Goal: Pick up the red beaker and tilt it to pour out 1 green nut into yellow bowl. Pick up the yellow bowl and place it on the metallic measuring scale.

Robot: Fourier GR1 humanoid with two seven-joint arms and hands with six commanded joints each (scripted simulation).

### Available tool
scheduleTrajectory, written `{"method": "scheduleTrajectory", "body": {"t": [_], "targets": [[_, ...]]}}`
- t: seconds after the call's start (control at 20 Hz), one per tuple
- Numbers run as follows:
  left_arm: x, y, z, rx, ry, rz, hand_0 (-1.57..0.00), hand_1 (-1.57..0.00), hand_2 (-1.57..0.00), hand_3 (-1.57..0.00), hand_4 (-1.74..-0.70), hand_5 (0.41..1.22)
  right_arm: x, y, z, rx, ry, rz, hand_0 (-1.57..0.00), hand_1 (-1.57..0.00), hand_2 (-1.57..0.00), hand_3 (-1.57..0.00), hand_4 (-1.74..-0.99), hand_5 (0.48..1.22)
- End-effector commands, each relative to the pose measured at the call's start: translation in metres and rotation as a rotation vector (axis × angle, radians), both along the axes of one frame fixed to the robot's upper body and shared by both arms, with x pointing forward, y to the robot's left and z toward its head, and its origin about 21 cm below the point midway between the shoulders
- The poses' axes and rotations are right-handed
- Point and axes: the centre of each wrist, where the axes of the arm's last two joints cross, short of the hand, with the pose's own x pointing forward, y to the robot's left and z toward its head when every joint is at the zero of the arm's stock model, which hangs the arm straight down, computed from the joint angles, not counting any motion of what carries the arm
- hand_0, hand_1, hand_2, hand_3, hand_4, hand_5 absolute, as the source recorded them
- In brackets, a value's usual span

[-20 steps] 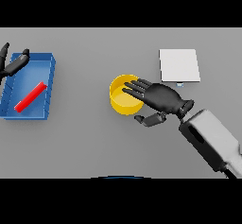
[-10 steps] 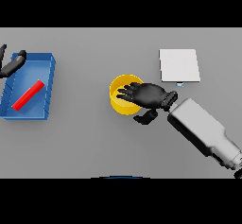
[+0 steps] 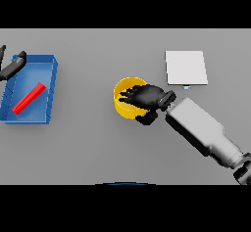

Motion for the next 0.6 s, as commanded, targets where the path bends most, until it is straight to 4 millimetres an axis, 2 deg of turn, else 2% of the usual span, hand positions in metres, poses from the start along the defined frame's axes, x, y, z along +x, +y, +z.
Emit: {"method": "scheduleTrajectory", "body": {"t": [0.0,0.05,0.1,0.15,0.2,0.3,0.4,0.55], "targets": [[-0.0011,0.0032,0.0015,-0.001,0.004,0.004,0.0,0.0,0.0,0.0,-0.71,0.686,0.0009,0.0033,-0.0011,-0.005,0.006,-0.004,0.0,-0.02,-0.02,-0.04,-1.336,0.81],[-0.0032,0.0043,0.0003,0.001,0.003,0.001,0.0,0.0,0.0,0.0,-0.71,0.689,0.003,0.0019,-0.0015,-0.01,0.015,-0.005,-0.11,-0.1,-0.09,-0.1,-1.36,0.842],[-0.0017,0.005,0.0019,-0.006,0.0,0.003,0.0,0.0,0.0,0.0,-0.71,0.691,0.0041,0.0008,-0.0012,-0.017,0.011,-0.003,-0.29,-0.24,-0.18,-0.17,-1.387,0.873],[-0.002,0.0048,0.0018,-0.008,0.008,-0.002,0.0,0.0,0.0,0.0,-0.72,0.692,0.0034,0.0006,-0.0016,-0.022,0.006,0.011,-0.54,-0.47,-0.31,-0.26,-1.42,0.943],[-0.001,0.0039,0.0044,-0.008,0.002,-0.005,0.0,0.0,0.0,0.0,-0.72,0.692,0.0026,-0.0005,-0.0037,-0.019,0.002,0.024,-0.75,-0.69,-0.48,-0.35,-1.454,0.999],[-0.0012,0.0034,0.0057,-0.002,-0.004,-0.011,0.0,0.0,0.0,0.0,-0.72,0.693,0.0012,-0.0005,-0.0027,-0.016,0.014,0.035,-1.05,-1.01,-0.87,-0.57,-1.552,1.079],[-0.0008,0.0007,0.0044,-0.016,-0.005,-0.012,0.0,0.0,0.0,0.0,-0.72,0.696,0.0004,-0.0008,-0.0002,0.0,0.018,0.04,-1.23,-1.21,-1.12,-0.83,-1.614,1.13],[-0.0005,-0.0003,0.0028,-0.005,0.005,-0.01,0.0,0.0,0.0,0.0,-0.72,0.694,0.0036,-0.0037,0.004,-0.007,-0.005,0.052,-1.4,-1.39,-1.22,-1.12,-1.676,1.174]]}}
